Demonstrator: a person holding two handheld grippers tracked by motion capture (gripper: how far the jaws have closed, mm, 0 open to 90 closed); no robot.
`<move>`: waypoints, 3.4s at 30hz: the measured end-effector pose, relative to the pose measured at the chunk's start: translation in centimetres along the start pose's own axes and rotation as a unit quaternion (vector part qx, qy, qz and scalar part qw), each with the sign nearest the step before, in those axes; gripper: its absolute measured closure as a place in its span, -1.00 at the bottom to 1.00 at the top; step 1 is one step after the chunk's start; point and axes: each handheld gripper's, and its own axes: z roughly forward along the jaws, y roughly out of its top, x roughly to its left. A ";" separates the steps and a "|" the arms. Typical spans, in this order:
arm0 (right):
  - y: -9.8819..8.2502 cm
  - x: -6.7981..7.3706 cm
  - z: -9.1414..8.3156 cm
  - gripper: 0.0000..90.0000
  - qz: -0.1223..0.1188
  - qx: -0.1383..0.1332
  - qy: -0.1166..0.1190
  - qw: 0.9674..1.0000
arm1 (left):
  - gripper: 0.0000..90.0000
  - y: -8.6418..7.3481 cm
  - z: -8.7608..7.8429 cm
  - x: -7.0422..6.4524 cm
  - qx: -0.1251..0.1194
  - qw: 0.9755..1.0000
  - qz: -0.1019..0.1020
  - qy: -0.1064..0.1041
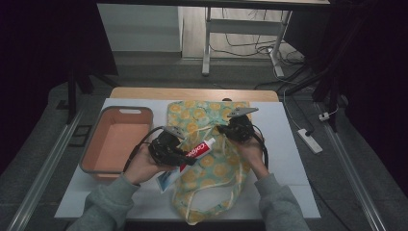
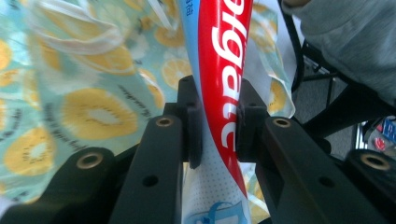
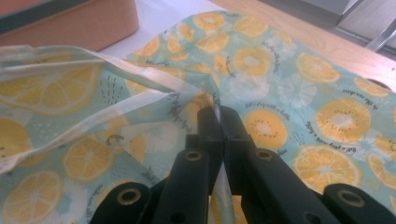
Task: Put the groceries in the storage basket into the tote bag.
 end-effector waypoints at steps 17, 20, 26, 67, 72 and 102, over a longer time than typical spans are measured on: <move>0.8 0.6 -2.1 0.98 0.008 -0.052 -0.006 0.999 | 0.67 0.3 5.9 1.3 0.062 0.998 -0.026 0.019; 0.8 1.0 -2.6 0.98 0.002 -0.056 -0.004 0.998 | 0.67 0.4 6.3 1.8 0.064 0.997 -0.033 0.024; 1.0 1.6 -3.6 0.98 -0.003 -0.075 0.002 0.997 | 0.67 0.6 6.8 2.9 0.063 0.996 -0.052 0.038; -0.1 2.4 -3.4 0.98 0.014 -0.071 0.041 0.996 | 0.67 4.0 13.4 6.4 0.033 0.989 -0.113 0.094; -0.2 1.8 -3.8 0.99 0.033 -0.081 0.038 0.995 | 0.67 4.6 13.8 6.2 0.015 0.988 -0.114 0.102; -0.5 1.5 -3.8 0.98 0.035 -0.069 0.026 0.997 | -0.02 1.0 6.1 3.0 -0.033 0.995 -0.033 0.089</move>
